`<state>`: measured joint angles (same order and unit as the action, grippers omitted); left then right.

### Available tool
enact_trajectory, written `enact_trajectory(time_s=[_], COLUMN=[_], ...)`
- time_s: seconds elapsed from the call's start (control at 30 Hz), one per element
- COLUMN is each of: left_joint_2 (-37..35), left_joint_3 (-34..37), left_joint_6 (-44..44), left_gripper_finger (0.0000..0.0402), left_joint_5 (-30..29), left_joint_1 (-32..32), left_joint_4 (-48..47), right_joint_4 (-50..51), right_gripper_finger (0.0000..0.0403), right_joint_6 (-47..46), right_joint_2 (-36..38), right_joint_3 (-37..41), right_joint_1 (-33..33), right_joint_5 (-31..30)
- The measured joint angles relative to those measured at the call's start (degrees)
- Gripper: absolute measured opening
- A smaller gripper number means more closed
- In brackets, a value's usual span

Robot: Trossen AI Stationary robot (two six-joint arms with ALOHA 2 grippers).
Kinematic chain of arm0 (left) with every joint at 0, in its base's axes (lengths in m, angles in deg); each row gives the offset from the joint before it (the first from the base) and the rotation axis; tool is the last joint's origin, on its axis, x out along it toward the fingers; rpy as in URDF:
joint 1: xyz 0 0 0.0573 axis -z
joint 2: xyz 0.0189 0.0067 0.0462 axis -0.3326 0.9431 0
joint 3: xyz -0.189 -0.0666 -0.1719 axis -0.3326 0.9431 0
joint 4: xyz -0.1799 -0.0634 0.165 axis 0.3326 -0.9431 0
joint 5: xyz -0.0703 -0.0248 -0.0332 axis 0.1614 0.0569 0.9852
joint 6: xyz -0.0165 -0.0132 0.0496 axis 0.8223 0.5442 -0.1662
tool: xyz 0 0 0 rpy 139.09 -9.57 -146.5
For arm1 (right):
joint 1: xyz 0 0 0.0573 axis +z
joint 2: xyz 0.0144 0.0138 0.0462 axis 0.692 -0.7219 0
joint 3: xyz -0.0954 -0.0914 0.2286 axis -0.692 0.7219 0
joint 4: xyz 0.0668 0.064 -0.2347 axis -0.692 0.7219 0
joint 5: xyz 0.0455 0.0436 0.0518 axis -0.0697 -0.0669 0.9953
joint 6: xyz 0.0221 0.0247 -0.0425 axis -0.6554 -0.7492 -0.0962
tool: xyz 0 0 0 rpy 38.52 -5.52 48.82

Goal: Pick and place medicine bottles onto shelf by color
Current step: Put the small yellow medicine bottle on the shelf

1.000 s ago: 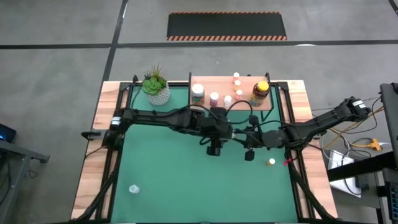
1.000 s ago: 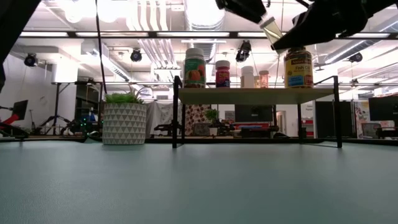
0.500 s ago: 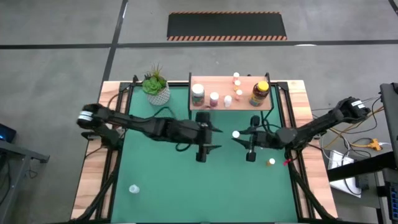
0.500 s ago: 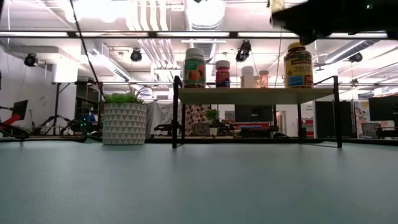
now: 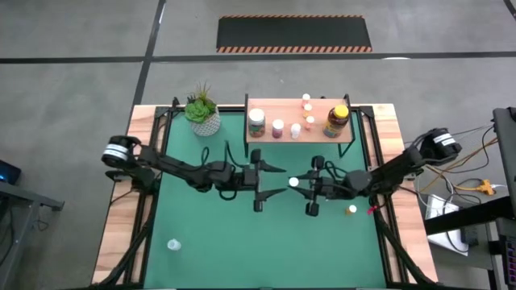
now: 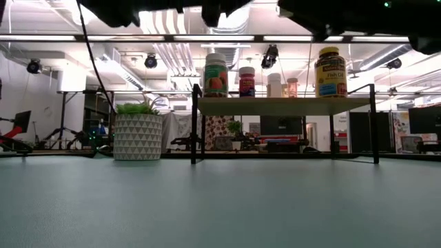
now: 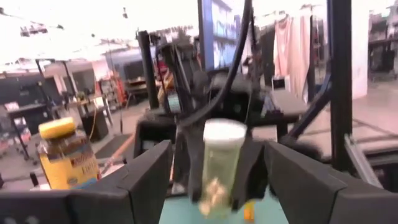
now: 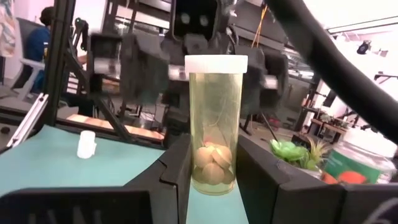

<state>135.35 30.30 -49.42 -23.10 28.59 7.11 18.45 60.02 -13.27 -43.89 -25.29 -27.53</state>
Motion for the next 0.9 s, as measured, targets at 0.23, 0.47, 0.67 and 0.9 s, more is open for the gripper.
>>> enact_trajectory(time_s=[0.23, 0.47, 0.67, 0.9], left_joint_2=[0.88, 3.88, 5.13, 4.48], left_joint_3=[0.39, -1.19, -1.92, -1.97], left_joint_6=[-0.01, 0.04, 0.04, 0.13], left_gripper_finger=[0.0239, 0.0239, 0.0239, 0.0209], left_joint_5=[0.00, 0.74, 1.35, 1.52], left_joint_1=[-0.19, -0.31, -0.44, -0.67], left_joint_4=[0.22, 0.58, 1.57, 1.57], right_joint_4=[0.01, -0.21, 0.03, 0.10], right_gripper_finger=[0.0095, 0.0095, 0.0095, 0.0095], right_joint_6=[-0.33, -1.53, -1.53, -1.47], right_joint_2=[-1.99, -1.00, -1.35, -1.69], right_joint_3=[-2.20, -2.35, -2.35, -2.35], right_joint_1=[0.00, 0.00, 0.00, 0.00], right_joint_5=[-0.02, -0.07, -0.09, -0.15])
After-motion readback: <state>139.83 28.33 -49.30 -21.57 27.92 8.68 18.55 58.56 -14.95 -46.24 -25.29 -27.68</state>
